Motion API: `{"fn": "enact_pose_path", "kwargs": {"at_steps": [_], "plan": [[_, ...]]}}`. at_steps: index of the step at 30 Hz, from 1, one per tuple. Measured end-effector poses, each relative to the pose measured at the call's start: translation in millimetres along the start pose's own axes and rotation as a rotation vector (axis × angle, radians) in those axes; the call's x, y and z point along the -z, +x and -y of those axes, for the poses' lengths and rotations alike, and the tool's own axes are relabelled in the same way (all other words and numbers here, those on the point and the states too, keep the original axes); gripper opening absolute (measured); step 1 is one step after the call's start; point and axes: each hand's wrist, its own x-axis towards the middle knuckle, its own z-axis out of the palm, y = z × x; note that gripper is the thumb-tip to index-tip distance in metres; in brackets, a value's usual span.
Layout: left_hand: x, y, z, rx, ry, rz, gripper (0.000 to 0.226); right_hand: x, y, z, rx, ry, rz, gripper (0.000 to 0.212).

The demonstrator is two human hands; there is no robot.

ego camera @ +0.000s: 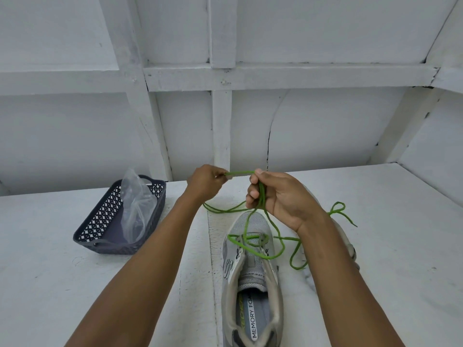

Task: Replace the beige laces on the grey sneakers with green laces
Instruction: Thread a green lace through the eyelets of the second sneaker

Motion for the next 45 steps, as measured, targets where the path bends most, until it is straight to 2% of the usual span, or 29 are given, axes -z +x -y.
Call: {"fn": "enact_pose_path", "kwargs": {"at_steps": [2,5,6,9,11,14,18,20,23,25,27,30,33,36,40,45], "plan": [[2.3,-4.5,-1.0,-0.071,0.054,0.092,0.032,-0.1,2.0,-0.2,-0.001,0.002,-0.015,0.03],[16.0,-21.0,-18.1,-0.344,-0.134,0.2,0.06,-0.6,5.5,-0.7,-0.007,-0.014,-0.04,0.03],[21.8,-27.1,-26.0,-0.404,-0.222,0.213,0.058,-0.8,6.6,-1.3,-0.01,-0.019,-0.042,0.031],[27.5,-34.5,-39.7,-0.492,-0.395,0.195,0.029,-0.7,7.9,-1.6,-0.014,-0.022,-0.044,0.031],[27.6,-35.1,-41.7,-0.5,-0.444,0.159,0.018,-0.6,7.4,-1.0,-0.016,-0.025,-0.04,0.031],[21.6,-30.3,-37.7,-0.477,-0.447,0.066,0.014,-0.7,4.7,-0.8,-0.011,-0.037,-0.027,0.03],[8.1,-16.0,-25.8,-0.241,-0.504,-0.059,0.023,-3.3,1.0,1.2,-0.009,-0.024,0.025,0.028],[3.1,-11.6,-18.2,-0.123,-0.435,-0.117,0.014,-4.1,0.3,1.7,-0.007,-0.031,0.018,0.028],[-2.6,-7.9,-12.4,-0.062,-0.273,-0.11,0.018,-3.9,-0.2,-2.0,-0.015,-0.041,-0.007,0.028],[-0.3,-9.1,-15.9,-0.102,-0.143,-0.032,0.021,-3.8,0.1,-3.6,-0.01,-0.017,0.003,0.029],[5.5,-11.1,-19.8,-0.221,-0.09,0.017,0.03,-3.5,1.9,-2.9,0.0,-0.005,0.005,0.029],[19.1,-21.6,-31.5,-0.461,-0.191,0.063,0.05,-1.2,4.9,-2.1,0.019,-0.023,-0.023,0.03],[27.6,-26.6,-46.7,-0.585,-0.179,0.057,0.032,1.2,5.0,-1.3,0.023,-0.042,-0.034,0.029],[26.1,-25.3,-49.8,-0.589,-0.201,0.051,0.02,2.1,3.6,-0.2,0.018,-0.047,-0.039,0.03],[19.9,-24.7,-48.9,-0.582,-0.294,0.037,0.022,2.2,3.8,-1.6,0.007,-0.043,-0.056,0.029],[15.8,-21.0,-50.5,-0.6,-0.303,-0.013,0.023,-0.3,7.7,-2.2,-0.014,-0.043,-0.085,0.029]]}}
